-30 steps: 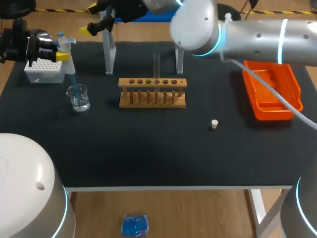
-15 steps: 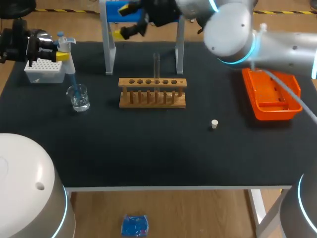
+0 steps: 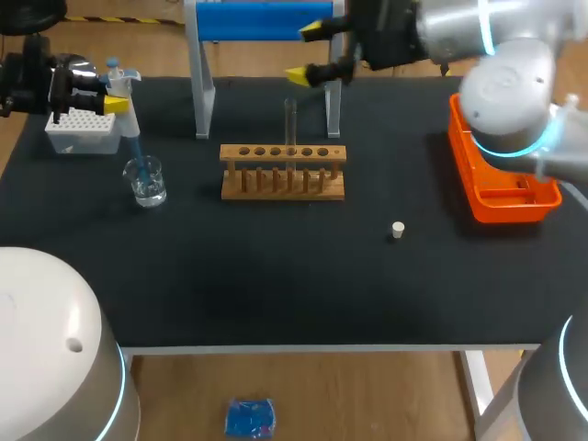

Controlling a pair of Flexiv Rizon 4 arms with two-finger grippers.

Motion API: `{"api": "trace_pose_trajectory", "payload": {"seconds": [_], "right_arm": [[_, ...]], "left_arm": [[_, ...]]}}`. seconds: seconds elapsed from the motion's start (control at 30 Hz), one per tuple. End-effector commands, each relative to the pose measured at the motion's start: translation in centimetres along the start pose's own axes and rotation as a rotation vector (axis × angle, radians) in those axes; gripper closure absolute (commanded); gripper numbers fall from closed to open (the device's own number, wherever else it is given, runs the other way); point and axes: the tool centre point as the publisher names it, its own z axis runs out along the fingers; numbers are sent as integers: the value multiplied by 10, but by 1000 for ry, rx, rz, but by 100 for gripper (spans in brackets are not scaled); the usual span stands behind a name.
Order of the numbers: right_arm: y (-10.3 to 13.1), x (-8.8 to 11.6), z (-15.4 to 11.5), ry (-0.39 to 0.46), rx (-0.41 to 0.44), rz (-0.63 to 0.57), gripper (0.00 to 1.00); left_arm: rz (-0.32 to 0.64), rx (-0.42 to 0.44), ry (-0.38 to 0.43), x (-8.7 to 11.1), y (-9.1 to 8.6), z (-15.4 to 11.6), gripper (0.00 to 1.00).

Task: Invert the test tube, pick up the pipette, mount the tip to pipette, aspirate from beaker and dispense into the tube, eject the tip, return the pipette, and cap with the stopper.

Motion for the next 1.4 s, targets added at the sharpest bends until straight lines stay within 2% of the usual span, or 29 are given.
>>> {"api": "trace_pose_trajectory", "payload": {"seconds": [0.03, 0.23, 0.63, 0.93, 1.4], "right_arm": [[-23, -2, -69, 7, -51, 11, 0], [-50, -7, -72, 27, -66, 24, 0], [-101, -17, -59, 58, -125, 68, 0], [-121, -10, -44, 91, -139, 45, 0], [-143, -14, -14, 146, -130, 78, 0]], "left_arm": [[0, -1, -1, 0, -1, 0, 100], [0, -1, -1, 0, -1, 0, 100], [0, -1, -1, 0, -1, 0, 100], [0, -1, -1, 0, -1, 0, 100], [0, -1, -1, 0, -1, 0, 100]]}}
